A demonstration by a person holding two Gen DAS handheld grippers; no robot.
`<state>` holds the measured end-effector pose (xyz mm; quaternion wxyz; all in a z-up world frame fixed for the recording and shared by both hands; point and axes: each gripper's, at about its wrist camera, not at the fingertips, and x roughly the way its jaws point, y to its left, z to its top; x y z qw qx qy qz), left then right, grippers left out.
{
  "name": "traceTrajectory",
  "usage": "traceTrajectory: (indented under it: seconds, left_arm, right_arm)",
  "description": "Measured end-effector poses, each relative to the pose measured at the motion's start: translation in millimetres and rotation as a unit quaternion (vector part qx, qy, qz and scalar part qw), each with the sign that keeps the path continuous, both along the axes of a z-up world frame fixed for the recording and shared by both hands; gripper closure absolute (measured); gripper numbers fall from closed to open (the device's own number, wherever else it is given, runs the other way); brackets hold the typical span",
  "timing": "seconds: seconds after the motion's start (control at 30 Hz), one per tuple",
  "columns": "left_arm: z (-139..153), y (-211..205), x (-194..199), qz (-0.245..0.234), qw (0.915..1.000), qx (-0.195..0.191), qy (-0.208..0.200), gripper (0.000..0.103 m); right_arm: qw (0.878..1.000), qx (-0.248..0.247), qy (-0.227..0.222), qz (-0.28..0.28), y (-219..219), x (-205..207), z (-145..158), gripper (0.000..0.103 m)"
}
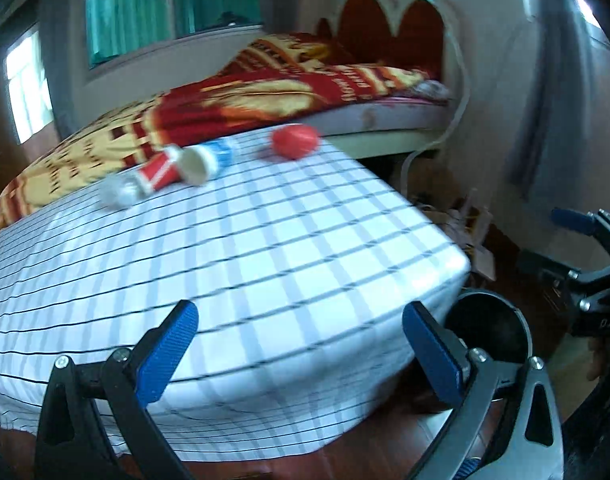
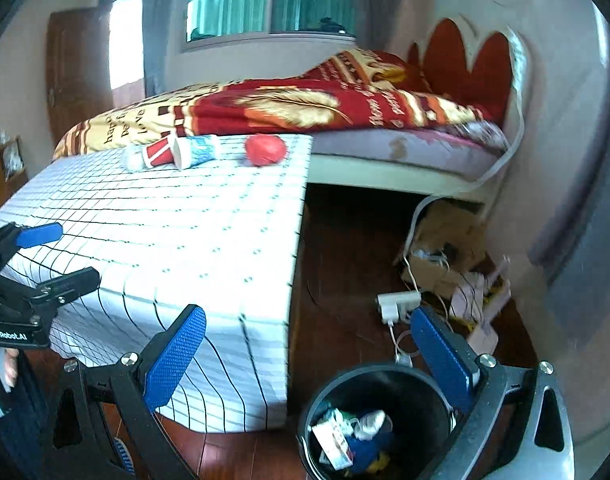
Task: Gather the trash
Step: 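Move both tools back toward the table, then grasp the clear plastic bag with the left tool while the right tool grasps the blue paper cup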
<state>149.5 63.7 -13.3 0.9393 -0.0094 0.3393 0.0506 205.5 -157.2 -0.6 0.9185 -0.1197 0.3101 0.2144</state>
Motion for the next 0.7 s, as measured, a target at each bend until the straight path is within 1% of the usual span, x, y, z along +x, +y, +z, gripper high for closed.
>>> traceTrajectory:
  seconds: [0.1, 0.13, 0.2, 0.27, 0.3, 0.4, 0.47, 0.57, 0.6, 0.67, 0.7]
  left_arm:
    - [1.4, 38.9, 0.4, 0.034, 0.9994, -0.003, 0.000, 0.001]
    - [2.6, 58.1, 0.3, 0.052, 0.9987, -0.001, -0.001, 0.001]
    - [4.8, 82.8, 2.1, 0.077, 0.9970, 0.008, -0.005, 0.001]
    - [5.0, 104.3, 4.4, 0.095, 0.9954, 0.011, -0.002, 0.002]
    - [6.3, 118.5, 6.5, 0.105, 0.9944, 0.010, -0.007, 0.002]
    - [6.9, 145.4, 19.5, 0.124, 0.9921, 0.016, -0.010, 0.003]
    - [3.9, 166.4, 34.1, 0.132, 0.9911, 0.013, -0.012, 0.003]
    - [-3.7, 191.0, 53.8, 0.136, 0.9906, 0.007, -0.006, 0.008]
    - [-8.0, 202.5, 66.0, 0.139, 0.9903, 0.000, -0.001, 0.009]
    - [-11.7, 215.6, 77.0, 0.138, 0.9903, -0.011, 0.002, 0.010]
    - [-15.0, 223.7, 90.1, 0.137, 0.9905, -0.011, 0.004, 0.011]
  right_arm:
    - [1.000, 0.004, 0.006, 0.024, 38.1, 12.4, 6.5, 0.000]
    - [0.999, 0.004, 0.008, 0.033, 52.7, 17.9, 8.2, 0.000]
    - [0.999, 0.009, 0.020, 0.050, 78.2, 29.5, 9.6, 0.000]
    - [0.997, 0.009, 0.030, 0.069, 110.0, 44.1, 9.0, 0.000]
    - [0.997, 0.009, 0.031, 0.075, 121.6, 48.1, 8.6, 0.000]
    - [0.994, 0.010, 0.037, 0.100, 167.9, 71.2, 8.0, 0.000]
    - [0.993, 0.010, 0.040, 0.112, 191.9, 84.4, 7.4, 0.000]
    - [0.991, 0.003, 0.045, 0.125, 237.1, 111.9, 0.6, 0.001]
    - [0.991, 0.002, 0.047, 0.126, 244.8, 117.2, -0.9, 0.001]
    - [0.990, 0.000, 0.064, 0.125, 270.4, 140.3, -8.3, 0.007]
    - [0.990, -0.003, 0.067, 0.124, 276.6, 148.8, -9.9, 0.009]
